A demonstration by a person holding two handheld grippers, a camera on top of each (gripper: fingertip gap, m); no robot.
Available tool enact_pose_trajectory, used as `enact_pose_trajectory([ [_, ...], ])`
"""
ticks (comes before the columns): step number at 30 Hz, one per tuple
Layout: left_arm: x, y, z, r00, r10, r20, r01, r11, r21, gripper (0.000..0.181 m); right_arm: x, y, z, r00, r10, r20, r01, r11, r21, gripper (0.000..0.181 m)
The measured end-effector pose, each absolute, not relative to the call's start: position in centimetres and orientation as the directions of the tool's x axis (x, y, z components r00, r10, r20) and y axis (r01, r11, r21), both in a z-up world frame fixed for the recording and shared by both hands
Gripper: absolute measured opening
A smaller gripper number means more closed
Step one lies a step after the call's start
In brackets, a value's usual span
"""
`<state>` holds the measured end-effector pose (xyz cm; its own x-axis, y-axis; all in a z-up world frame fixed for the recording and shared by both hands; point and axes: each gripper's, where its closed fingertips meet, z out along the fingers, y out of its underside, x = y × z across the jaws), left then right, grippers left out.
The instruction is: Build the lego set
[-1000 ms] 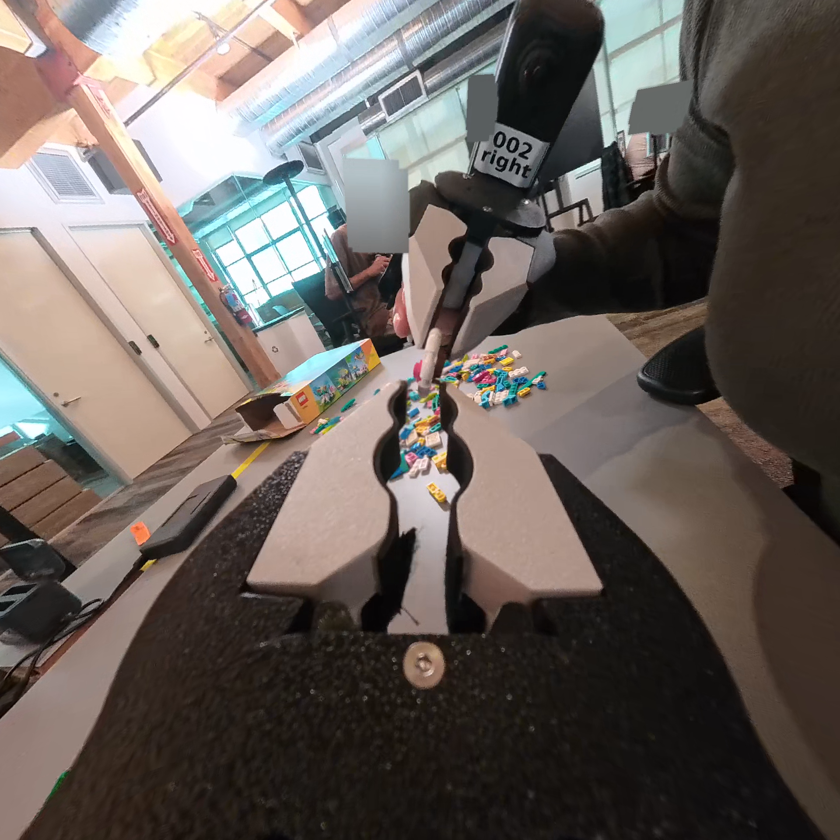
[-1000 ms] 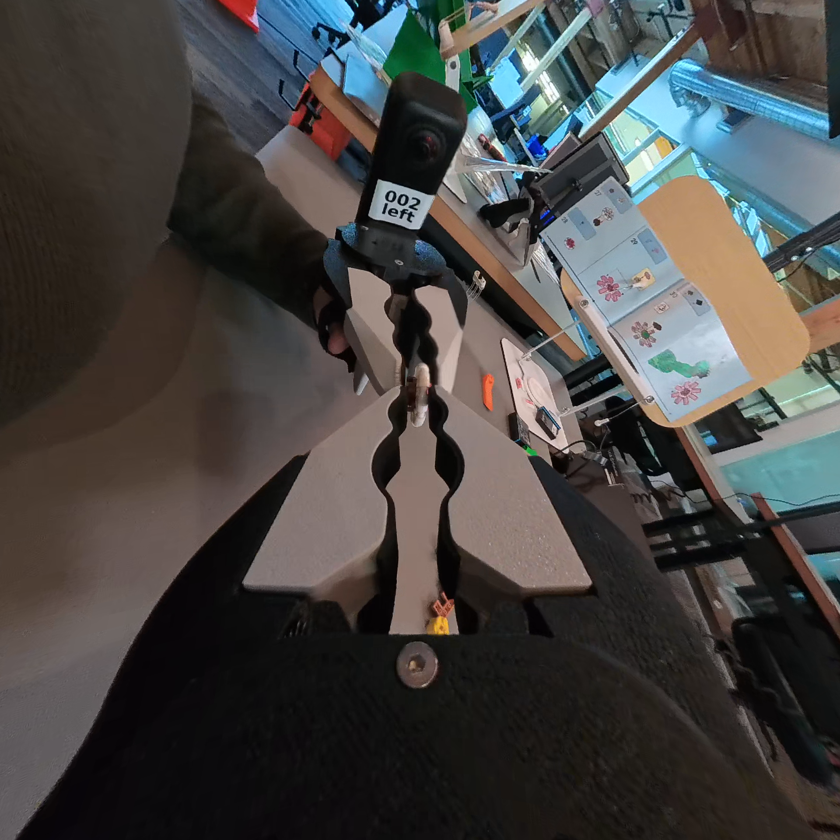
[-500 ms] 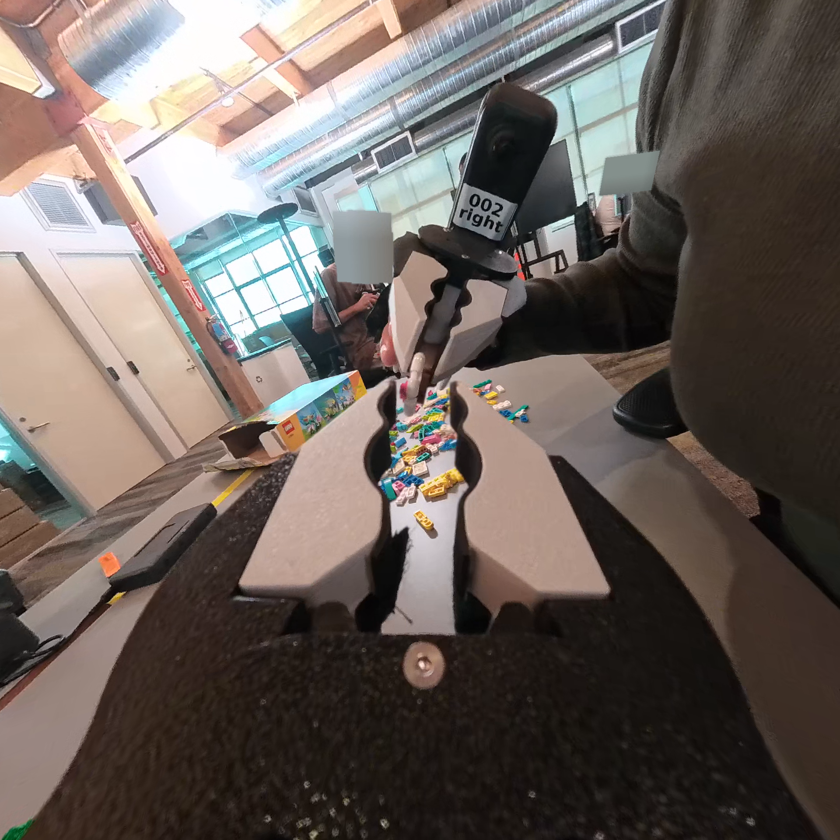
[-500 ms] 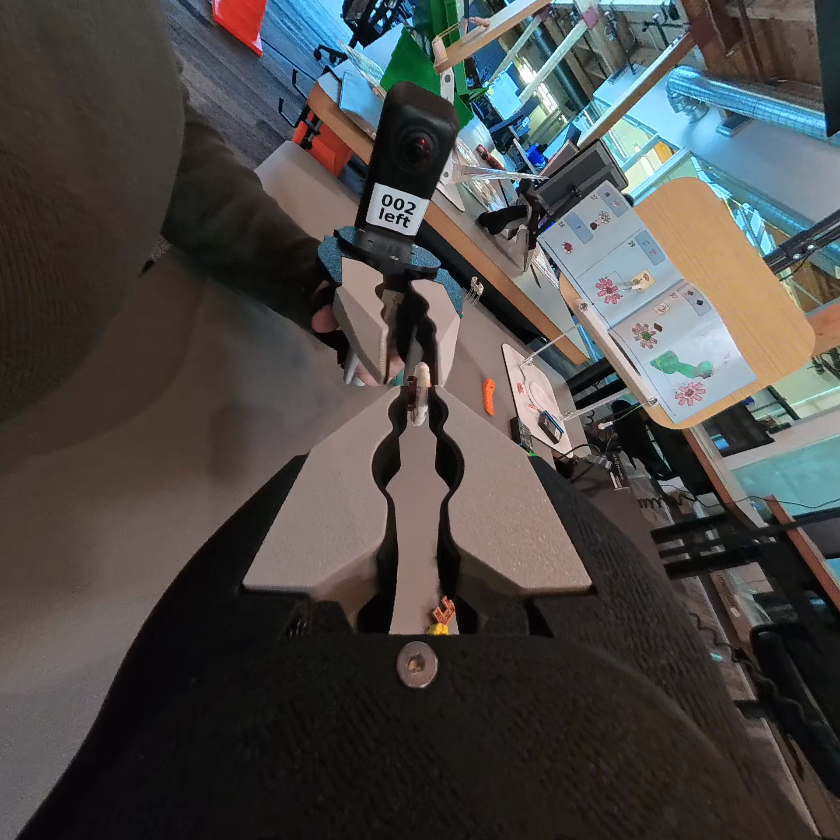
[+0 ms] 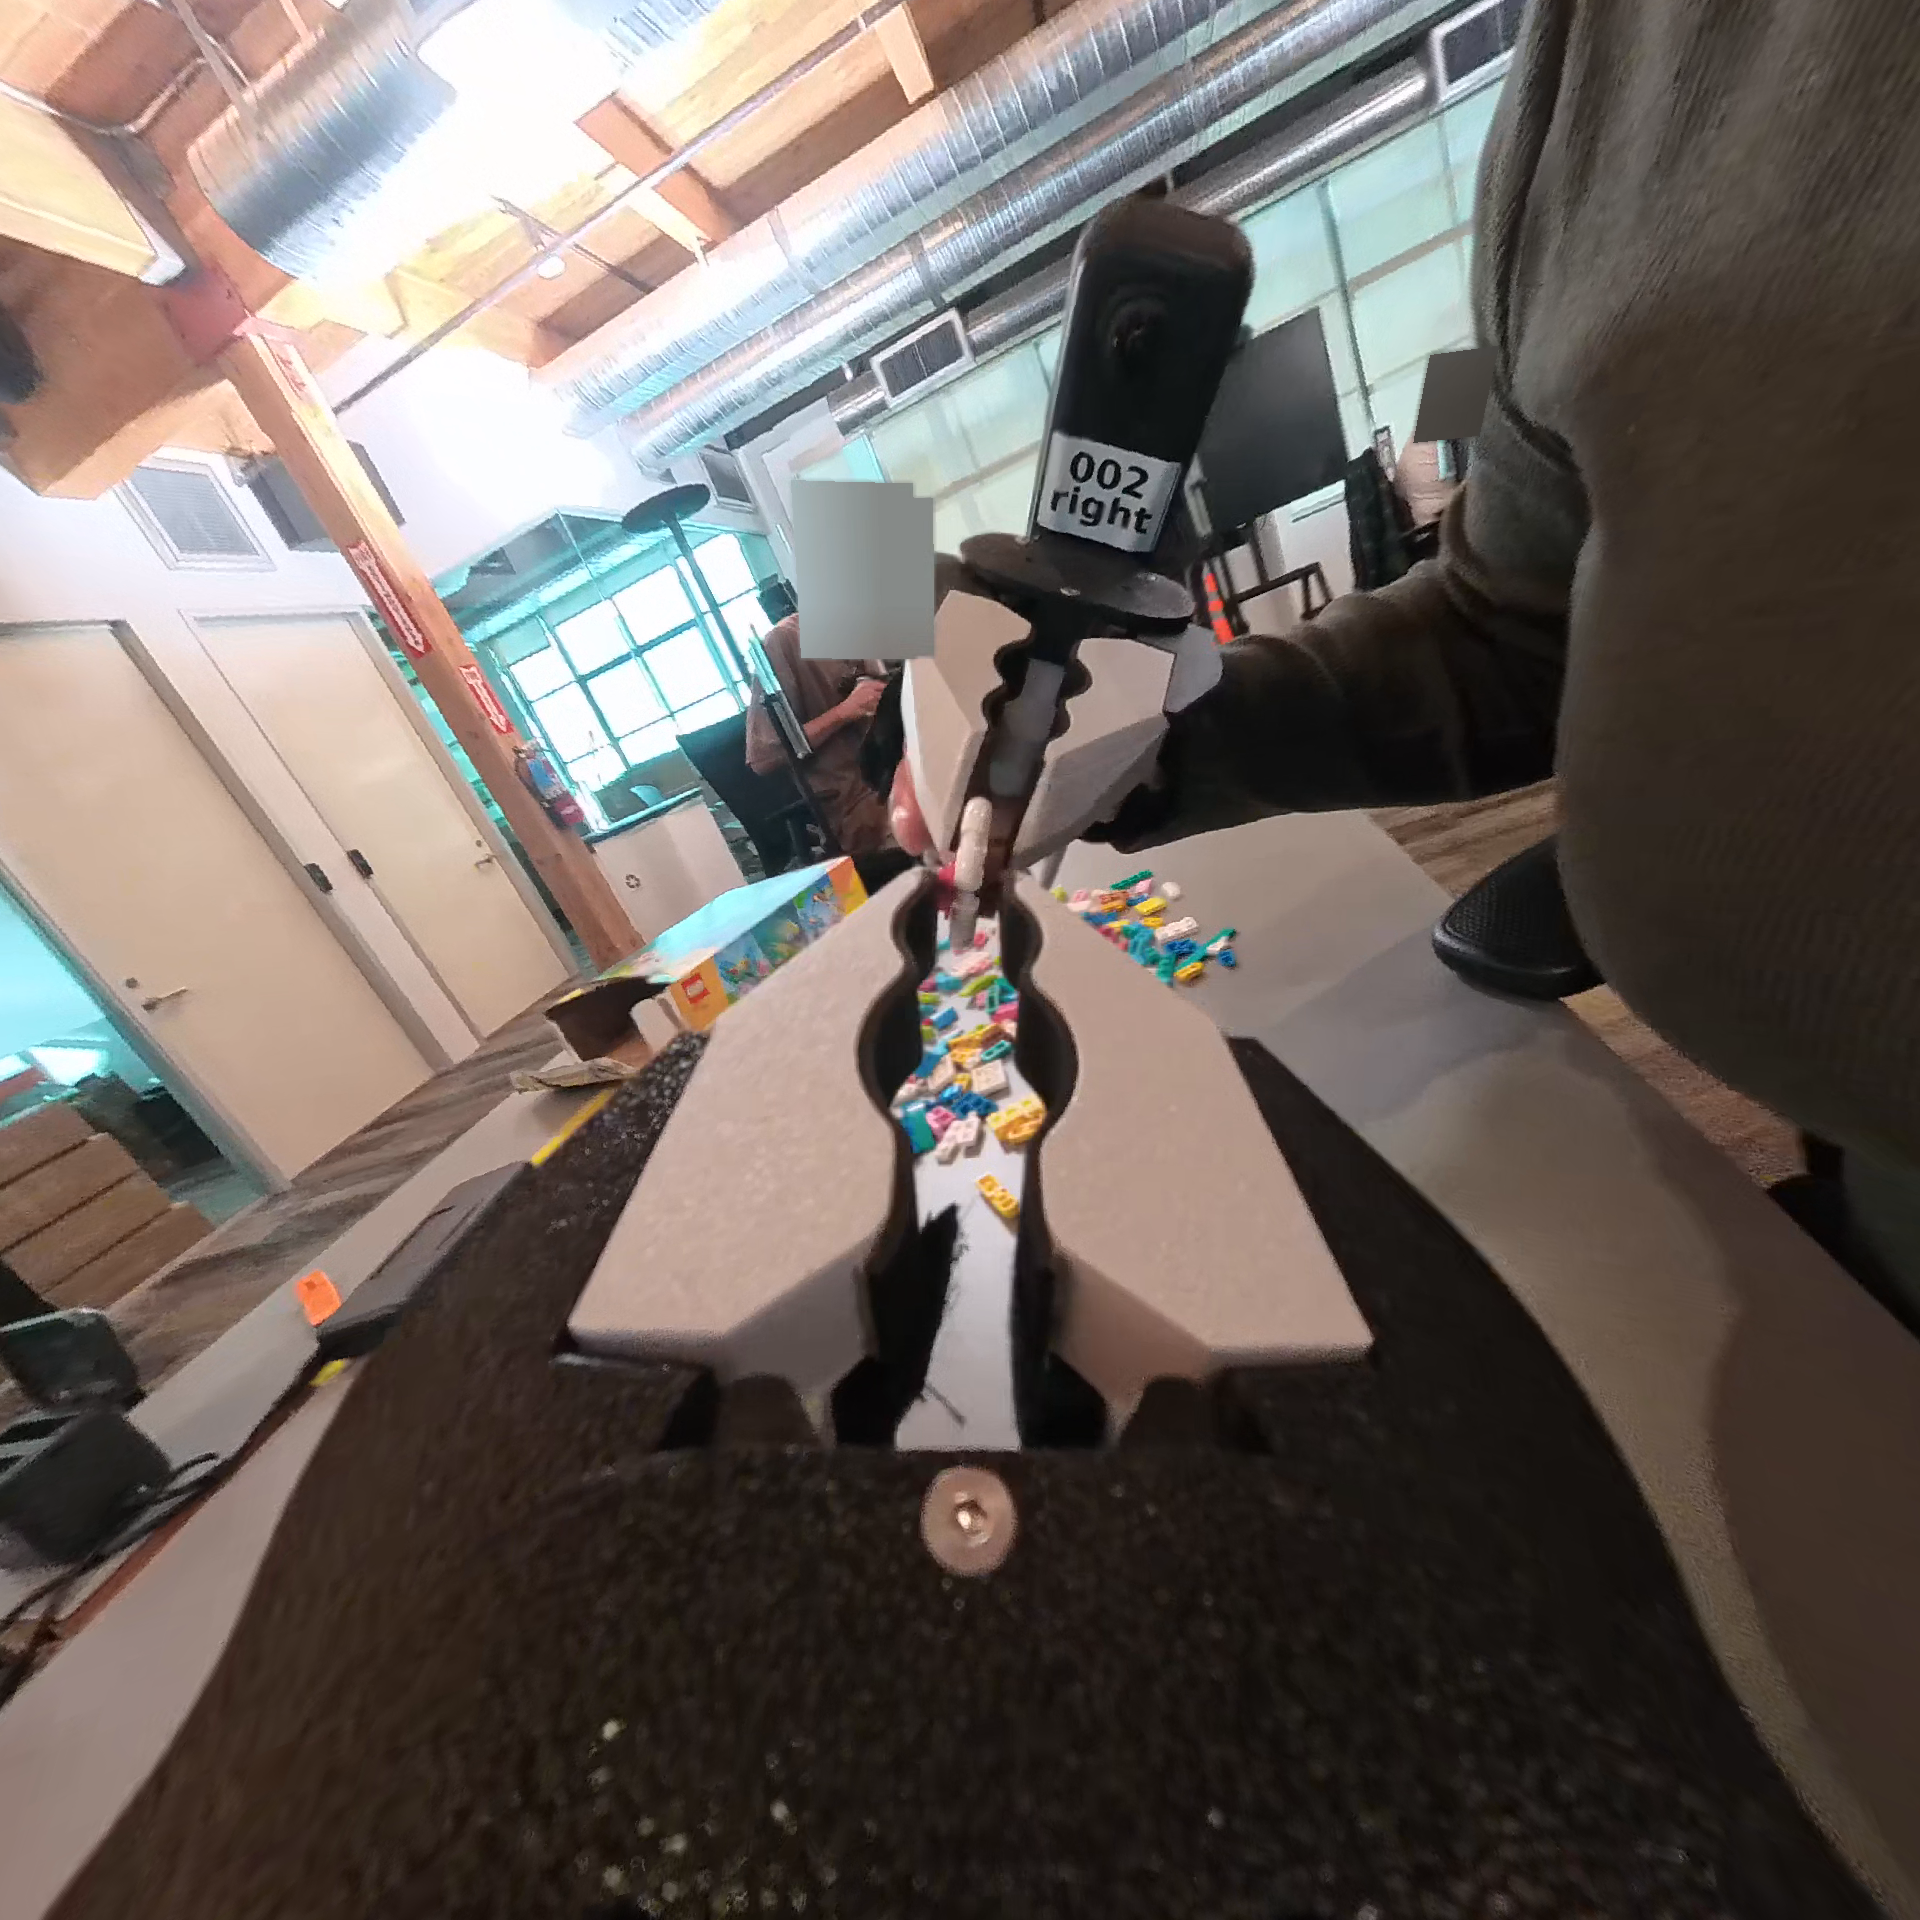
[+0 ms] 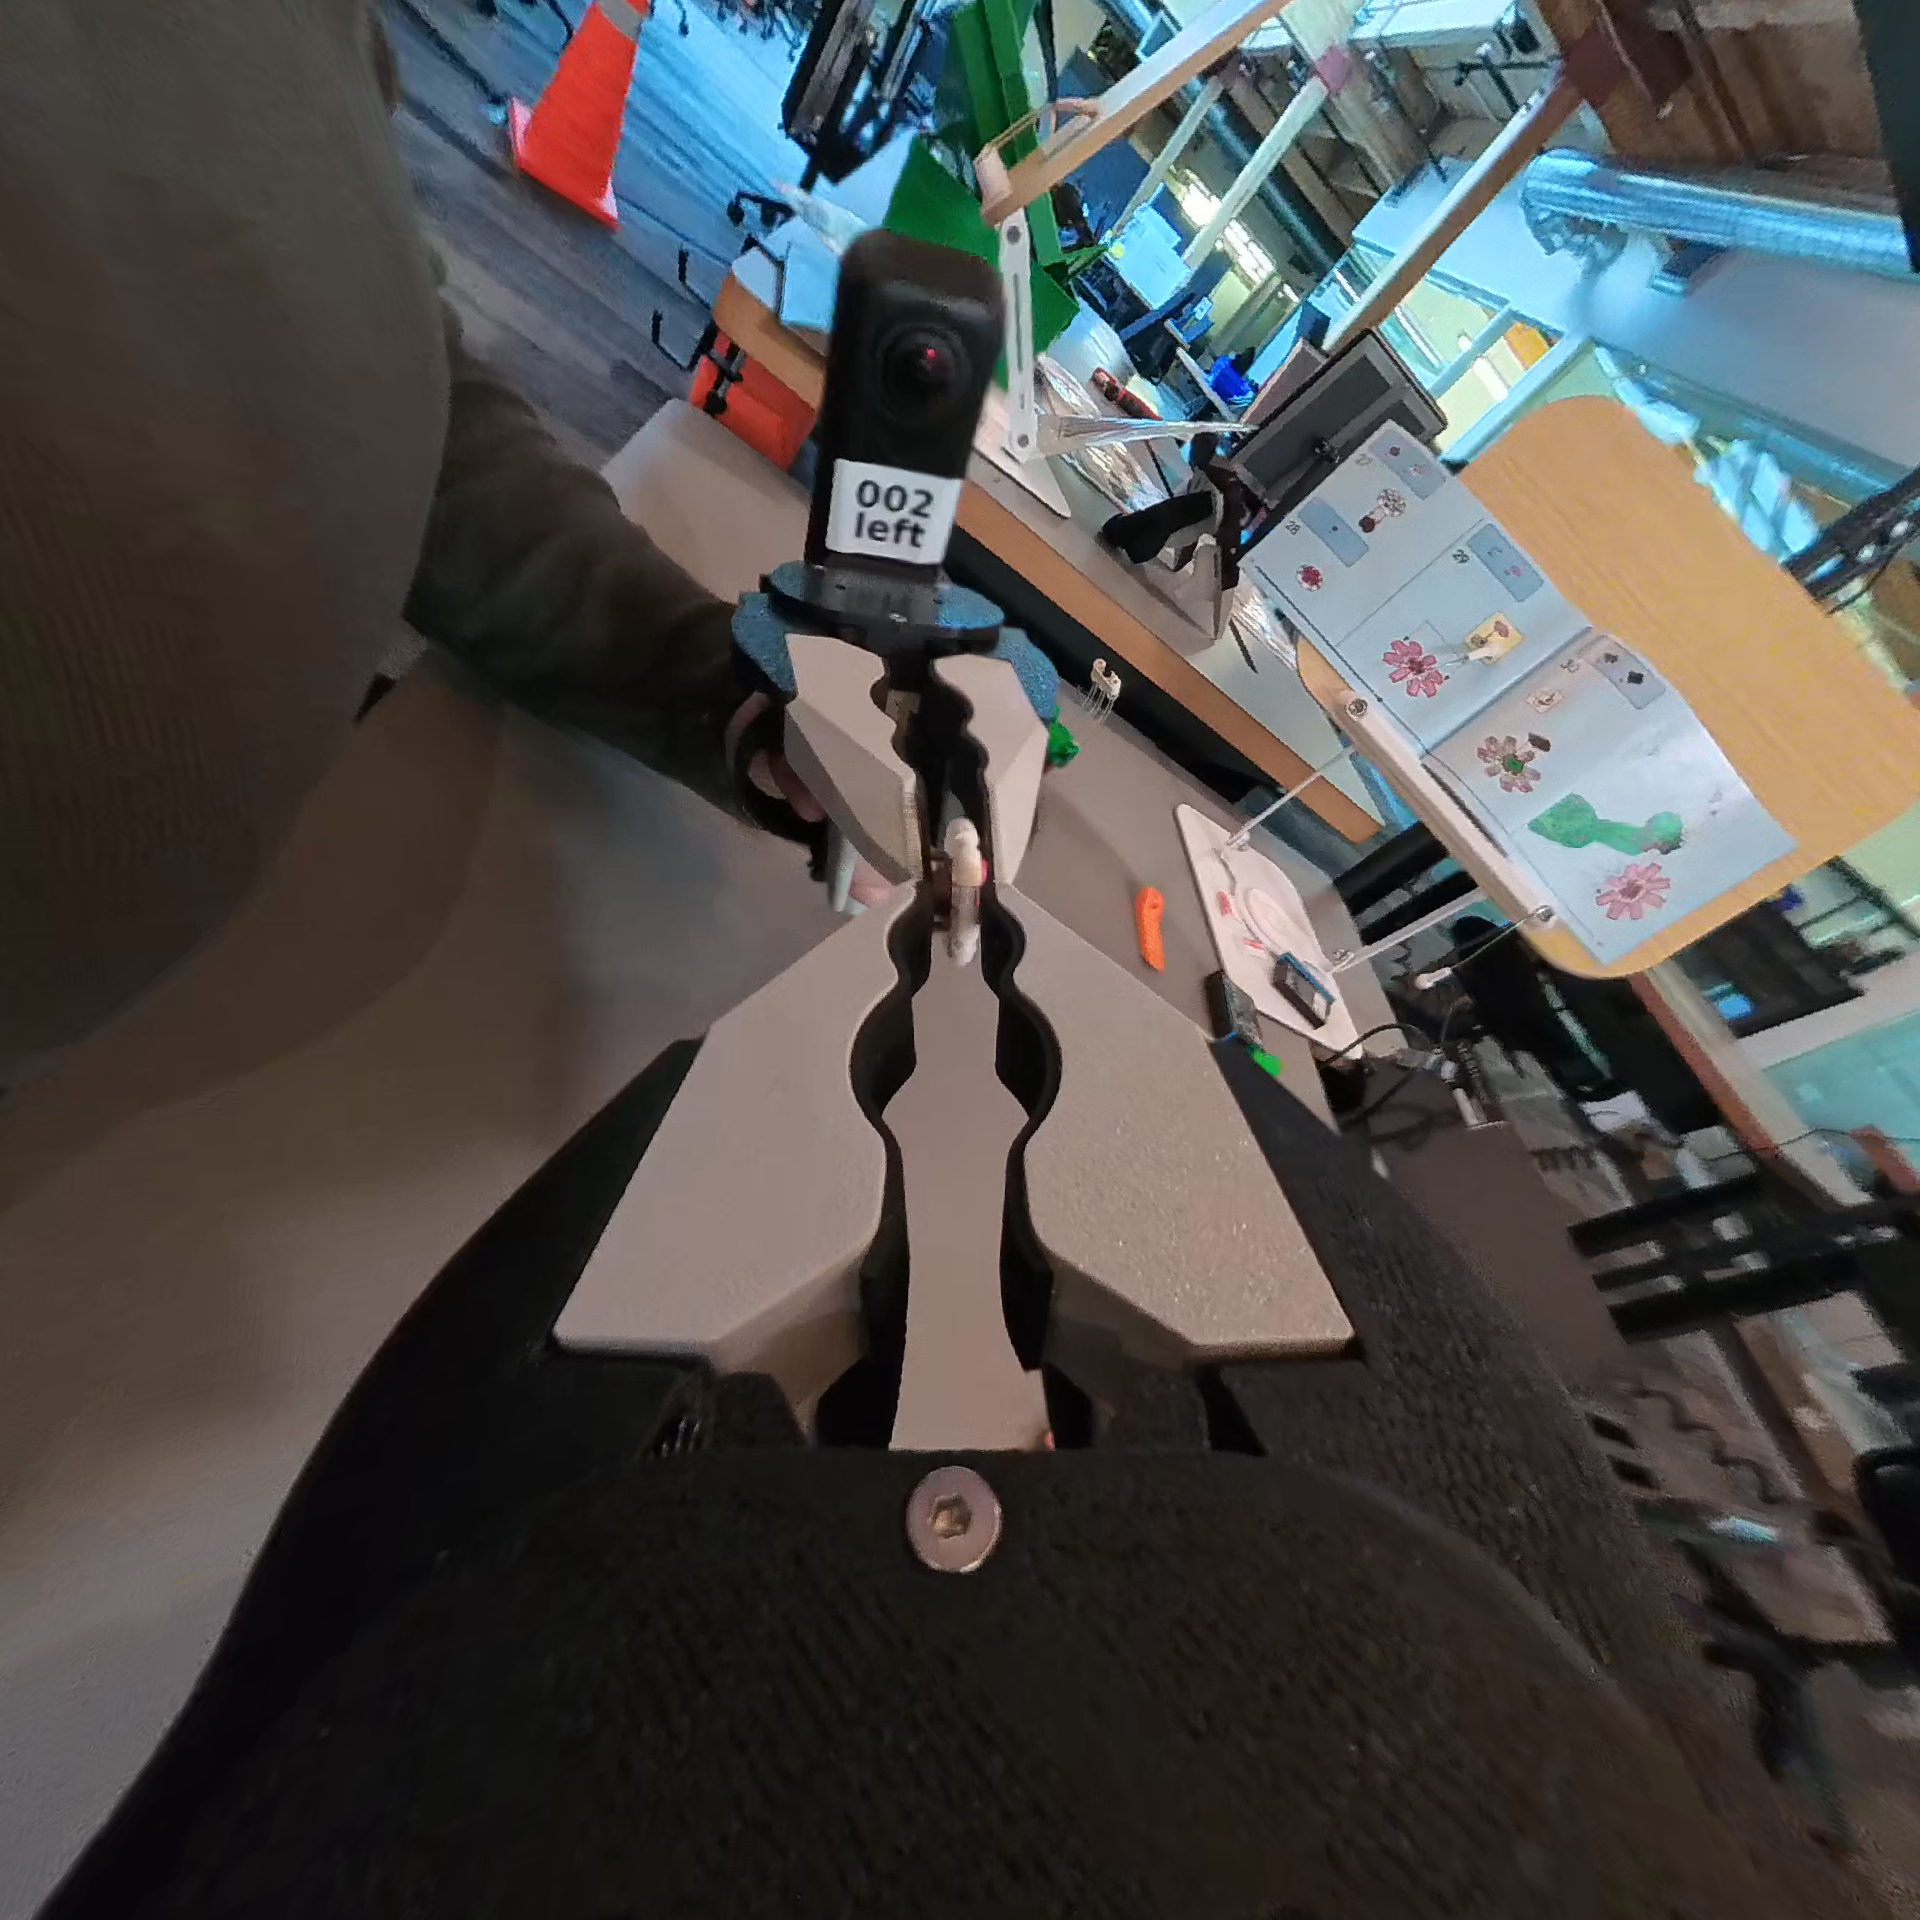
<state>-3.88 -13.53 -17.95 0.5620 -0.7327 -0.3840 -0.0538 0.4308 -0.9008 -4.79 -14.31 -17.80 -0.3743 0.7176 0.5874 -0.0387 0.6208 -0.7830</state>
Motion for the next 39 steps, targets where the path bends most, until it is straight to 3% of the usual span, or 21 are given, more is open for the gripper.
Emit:
enact_pose_trajectory([
  [4, -4.5, -12.4, -17.9, 0.643, -0.594, -0.484, -0.182, 0.494, -0.85, 0.007, -4.3, -10.4, -17.8, -0.4, 0.842, 0.362, 0.118, 0.438, -0.891, 0.015],
  [7, -6.3, -10.0, -19.7, 0.685, -0.451, -0.572, -0.37, 0.462, -0.806, 0.008, -5.2, 0.2, -18.6, -0.104, 0.983, 0.152, 0.265, 0.174, -0.948, 0.018],
  [9, -7.7, -8.4, -21.3, 0.674, -0.345, -0.653, -0.51, 0.423, -0.749, 0.008, -5.3, 7.2, -22.0, 0.099, 0.983, 0.154, 0.421, 0.098, -0.902, 0.014],
  [14, -8.5, -6.5, -24.1, 0.599, -0.262, -0.756, -0.662, 0.368, -0.652, 0.009, -6.4, 13.2, -30.7, 0.126, 0.986, 0.112, 0.662, 0.001, -0.749, 0.012],
  [23, -7.7, -6.5, -24.8, 0.548, -0.287, -0.786, -0.69, 0.375, -0.619, 0.008, -7.9, 15.6, -33.8, 0.144, 0.99, 0.0, 0.658, -0.096, -0.747, 0.016],
  [26, -7.3, -6.5, -25.2, 0.513, -0.284, -0.81, -0.716, 0.379, -0.587, 0.008, -8.2, 15.8, -33.9, 0.15, 0.989, 0.005, 0.65, -0.095, -0.754, 0.01],
  [31, -7.6, -6.4, -25.3, 0.444, -0.238, -0.864, -0.779, 0.374, -0.504, 0.009, -8.1, 14.9, -32.9, 0.093, 0.989, 0.112, 0.639, 0.027, -0.769, 0.007],
  [35, -8.1, -6.3, -25.3, 0.348, -0.157, -0.924, -0.851, 0.36, -0.382, 0.008, -9.2, 6.3, -27.3, -0.17, 0.982, 0.079, 0.479, 0.152, -0.864, 0.006],
  [39, -8.2, -6.3, -25.1, 0.28, -0.105, -0.954, -0.885, 0.356, -0.298, 0.008, -8.5, -4.1, -24.0, -0.455, 0.89, 0.002, 0.4, 0.206, -0.893, 0.006],
])
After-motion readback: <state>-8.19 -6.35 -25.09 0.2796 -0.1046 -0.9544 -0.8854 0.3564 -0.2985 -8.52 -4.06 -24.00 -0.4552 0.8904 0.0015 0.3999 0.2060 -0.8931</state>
